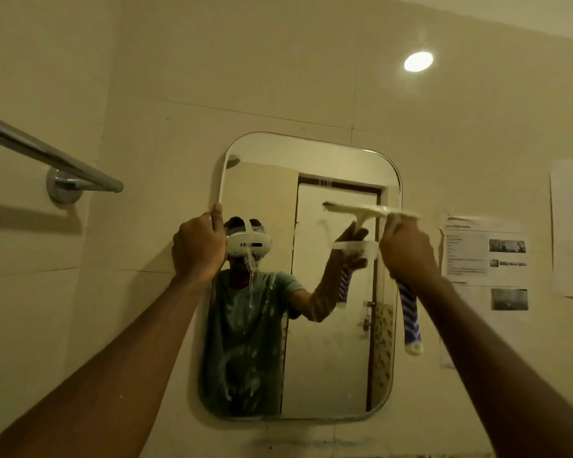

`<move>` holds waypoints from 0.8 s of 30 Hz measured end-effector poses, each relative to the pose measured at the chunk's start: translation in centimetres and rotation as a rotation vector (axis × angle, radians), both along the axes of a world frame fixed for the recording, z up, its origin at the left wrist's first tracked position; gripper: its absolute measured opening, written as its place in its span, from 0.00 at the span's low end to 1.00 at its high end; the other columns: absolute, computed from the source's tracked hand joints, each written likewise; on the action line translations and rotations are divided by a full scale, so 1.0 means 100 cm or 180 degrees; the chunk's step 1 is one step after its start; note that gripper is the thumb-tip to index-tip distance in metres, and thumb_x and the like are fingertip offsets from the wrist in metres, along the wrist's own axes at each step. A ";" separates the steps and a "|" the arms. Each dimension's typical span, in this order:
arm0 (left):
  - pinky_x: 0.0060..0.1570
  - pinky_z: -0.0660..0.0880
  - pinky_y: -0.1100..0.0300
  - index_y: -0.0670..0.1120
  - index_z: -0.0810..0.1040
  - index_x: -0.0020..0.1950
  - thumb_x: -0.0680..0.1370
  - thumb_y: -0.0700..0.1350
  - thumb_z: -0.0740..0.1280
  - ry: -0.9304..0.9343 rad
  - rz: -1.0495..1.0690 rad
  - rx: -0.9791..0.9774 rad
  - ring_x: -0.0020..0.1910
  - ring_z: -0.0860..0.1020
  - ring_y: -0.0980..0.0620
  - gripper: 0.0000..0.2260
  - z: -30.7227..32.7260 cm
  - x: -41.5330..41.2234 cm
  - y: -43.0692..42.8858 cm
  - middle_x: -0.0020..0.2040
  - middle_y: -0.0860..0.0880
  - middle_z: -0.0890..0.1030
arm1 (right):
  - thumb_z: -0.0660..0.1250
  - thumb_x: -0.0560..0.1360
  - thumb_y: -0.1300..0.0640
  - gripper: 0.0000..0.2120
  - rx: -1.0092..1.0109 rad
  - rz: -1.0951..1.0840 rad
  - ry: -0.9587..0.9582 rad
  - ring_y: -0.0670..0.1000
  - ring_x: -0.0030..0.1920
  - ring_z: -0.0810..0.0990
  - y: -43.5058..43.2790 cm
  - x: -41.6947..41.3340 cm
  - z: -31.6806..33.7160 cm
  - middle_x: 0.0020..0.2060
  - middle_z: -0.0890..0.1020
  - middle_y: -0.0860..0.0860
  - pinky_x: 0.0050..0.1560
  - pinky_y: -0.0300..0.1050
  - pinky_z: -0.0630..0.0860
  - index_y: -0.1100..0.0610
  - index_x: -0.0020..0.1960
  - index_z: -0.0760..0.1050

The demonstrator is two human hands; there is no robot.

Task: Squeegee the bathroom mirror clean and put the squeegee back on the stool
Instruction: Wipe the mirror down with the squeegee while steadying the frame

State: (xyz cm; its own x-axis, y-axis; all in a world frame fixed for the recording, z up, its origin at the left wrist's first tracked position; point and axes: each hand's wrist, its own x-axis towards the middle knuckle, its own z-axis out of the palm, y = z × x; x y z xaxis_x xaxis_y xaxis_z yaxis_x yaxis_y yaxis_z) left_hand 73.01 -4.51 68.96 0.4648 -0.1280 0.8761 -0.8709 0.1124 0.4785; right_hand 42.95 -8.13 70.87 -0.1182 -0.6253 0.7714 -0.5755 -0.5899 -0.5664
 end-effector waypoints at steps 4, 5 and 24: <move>0.32 0.72 0.56 0.40 0.78 0.41 0.83 0.56 0.51 -0.0023 -0.0054 -0.0038 0.32 0.77 0.45 0.25 -0.002 0.002 -0.001 0.35 0.42 0.80 | 0.48 0.84 0.46 0.24 0.0150 -0.0068 0.0045 0.49 0.26 0.74 0.005 0.004 -0.070 0.28 0.76 0.53 0.30 0.44 0.73 0.57 0.38 0.72; 0.32 0.72 0.56 0.40 0.78 0.42 0.83 0.56 0.51 -0.0017 -0.0063 -0.0047 0.32 0.77 0.45 0.25 -0.004 0.002 -0.001 0.36 0.42 0.80 | 0.48 0.84 0.47 0.25 0.0177 -0.0102 0.0084 0.49 0.26 0.74 0.007 0.004 -0.076 0.28 0.76 0.53 0.30 0.45 0.74 0.57 0.38 0.72; 0.33 0.65 0.57 0.38 0.78 0.44 0.83 0.53 0.52 -0.0112 -0.0068 -0.0018 0.34 0.75 0.46 0.23 -0.044 0.001 0.001 0.38 0.42 0.79 | 0.49 0.84 0.47 0.23 0.0352 -0.0280 0.0252 0.52 0.30 0.79 0.008 0.002 -0.168 0.30 0.79 0.54 0.33 0.48 0.77 0.56 0.38 0.73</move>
